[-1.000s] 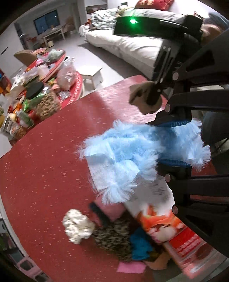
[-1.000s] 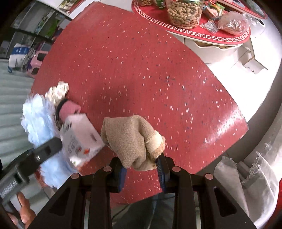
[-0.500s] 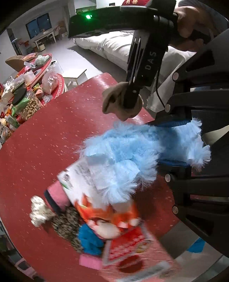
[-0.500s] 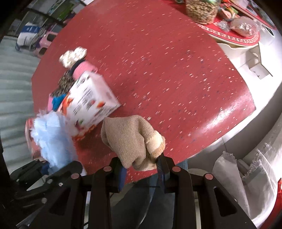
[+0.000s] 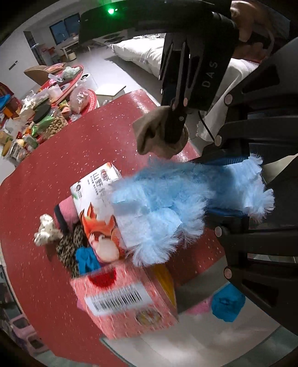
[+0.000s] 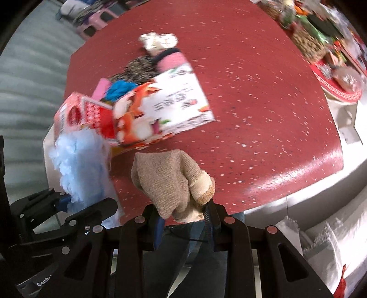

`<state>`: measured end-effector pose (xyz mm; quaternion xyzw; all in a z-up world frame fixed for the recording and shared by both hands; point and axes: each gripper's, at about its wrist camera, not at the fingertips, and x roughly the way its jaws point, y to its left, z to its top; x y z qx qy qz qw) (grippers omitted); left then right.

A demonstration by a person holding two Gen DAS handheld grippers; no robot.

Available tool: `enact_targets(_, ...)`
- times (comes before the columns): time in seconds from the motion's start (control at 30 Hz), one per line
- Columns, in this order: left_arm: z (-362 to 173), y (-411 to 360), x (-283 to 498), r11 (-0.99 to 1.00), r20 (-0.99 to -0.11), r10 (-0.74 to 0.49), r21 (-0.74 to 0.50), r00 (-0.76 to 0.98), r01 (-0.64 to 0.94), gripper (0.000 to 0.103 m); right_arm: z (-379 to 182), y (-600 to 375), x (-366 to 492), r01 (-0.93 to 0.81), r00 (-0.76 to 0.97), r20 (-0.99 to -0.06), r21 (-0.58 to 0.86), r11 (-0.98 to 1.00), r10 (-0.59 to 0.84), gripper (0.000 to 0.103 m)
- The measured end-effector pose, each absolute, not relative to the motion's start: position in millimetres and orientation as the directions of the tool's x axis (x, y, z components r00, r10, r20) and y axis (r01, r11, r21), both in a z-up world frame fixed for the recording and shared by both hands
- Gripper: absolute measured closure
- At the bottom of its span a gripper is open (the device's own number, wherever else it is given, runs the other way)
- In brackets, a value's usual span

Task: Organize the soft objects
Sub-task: 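Carry the fluffy toy and beige sock over the white box with both tools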

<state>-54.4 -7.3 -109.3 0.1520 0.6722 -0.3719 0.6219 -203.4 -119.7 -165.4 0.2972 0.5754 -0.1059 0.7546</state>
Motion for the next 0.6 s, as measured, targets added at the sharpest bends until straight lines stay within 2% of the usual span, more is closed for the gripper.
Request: enact_targets(0.6,-76,72,-41,0.769,-0.945,-0.322,-0.294,-0.054,0.568,0.07,-122,-36,-170,0.276,0.338,-0.918,0.306,0.911,0.206,0.072)
